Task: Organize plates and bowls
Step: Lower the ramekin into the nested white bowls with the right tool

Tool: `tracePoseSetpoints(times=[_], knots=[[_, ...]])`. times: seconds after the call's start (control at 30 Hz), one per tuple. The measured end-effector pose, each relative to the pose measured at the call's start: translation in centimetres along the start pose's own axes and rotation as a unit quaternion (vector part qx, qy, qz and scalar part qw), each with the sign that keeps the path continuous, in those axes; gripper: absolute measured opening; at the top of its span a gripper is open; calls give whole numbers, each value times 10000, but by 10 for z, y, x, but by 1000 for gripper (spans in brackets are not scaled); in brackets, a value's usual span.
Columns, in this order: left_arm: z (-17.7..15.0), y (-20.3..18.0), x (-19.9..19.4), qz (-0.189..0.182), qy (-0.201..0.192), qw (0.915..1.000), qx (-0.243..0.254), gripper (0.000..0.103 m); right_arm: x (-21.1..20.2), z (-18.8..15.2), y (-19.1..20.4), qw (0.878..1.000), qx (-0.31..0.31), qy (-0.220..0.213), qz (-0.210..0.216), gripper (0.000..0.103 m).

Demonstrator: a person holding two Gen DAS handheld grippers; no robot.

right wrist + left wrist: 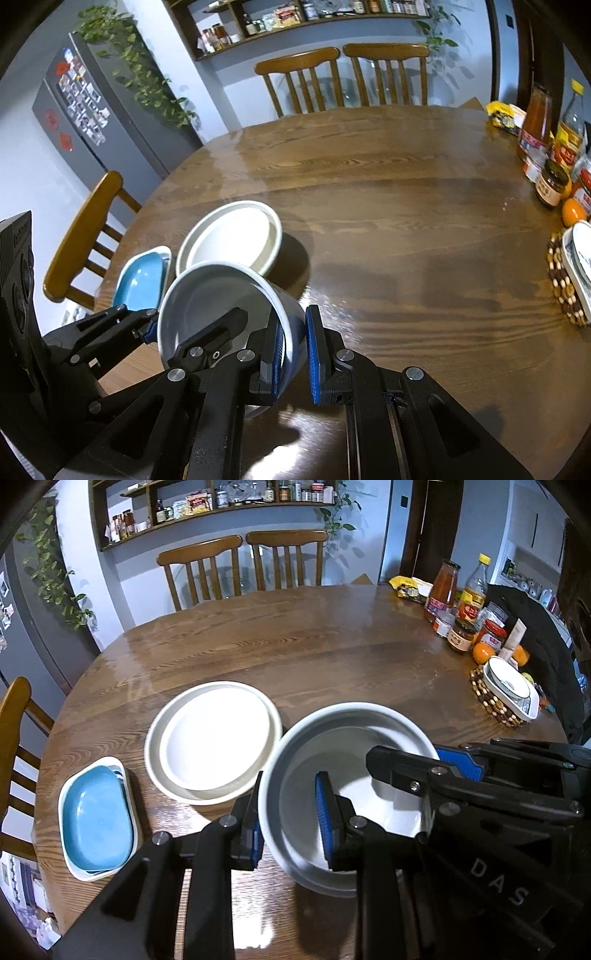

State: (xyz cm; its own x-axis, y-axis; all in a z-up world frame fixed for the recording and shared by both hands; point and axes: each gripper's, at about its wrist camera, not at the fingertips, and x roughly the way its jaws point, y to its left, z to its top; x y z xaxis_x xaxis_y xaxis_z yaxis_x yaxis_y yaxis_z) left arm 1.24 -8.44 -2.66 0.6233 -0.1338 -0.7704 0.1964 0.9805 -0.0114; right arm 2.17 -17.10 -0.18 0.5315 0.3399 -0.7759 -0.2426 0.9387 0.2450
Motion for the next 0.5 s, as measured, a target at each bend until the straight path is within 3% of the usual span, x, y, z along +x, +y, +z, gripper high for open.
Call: tracePoseSetpoints(times=[0.5], knots=[[5, 53, -18, 223, -197, 9992, -284, 22, 11, 23, 53, 9992, -338, -95, 169, 13]])
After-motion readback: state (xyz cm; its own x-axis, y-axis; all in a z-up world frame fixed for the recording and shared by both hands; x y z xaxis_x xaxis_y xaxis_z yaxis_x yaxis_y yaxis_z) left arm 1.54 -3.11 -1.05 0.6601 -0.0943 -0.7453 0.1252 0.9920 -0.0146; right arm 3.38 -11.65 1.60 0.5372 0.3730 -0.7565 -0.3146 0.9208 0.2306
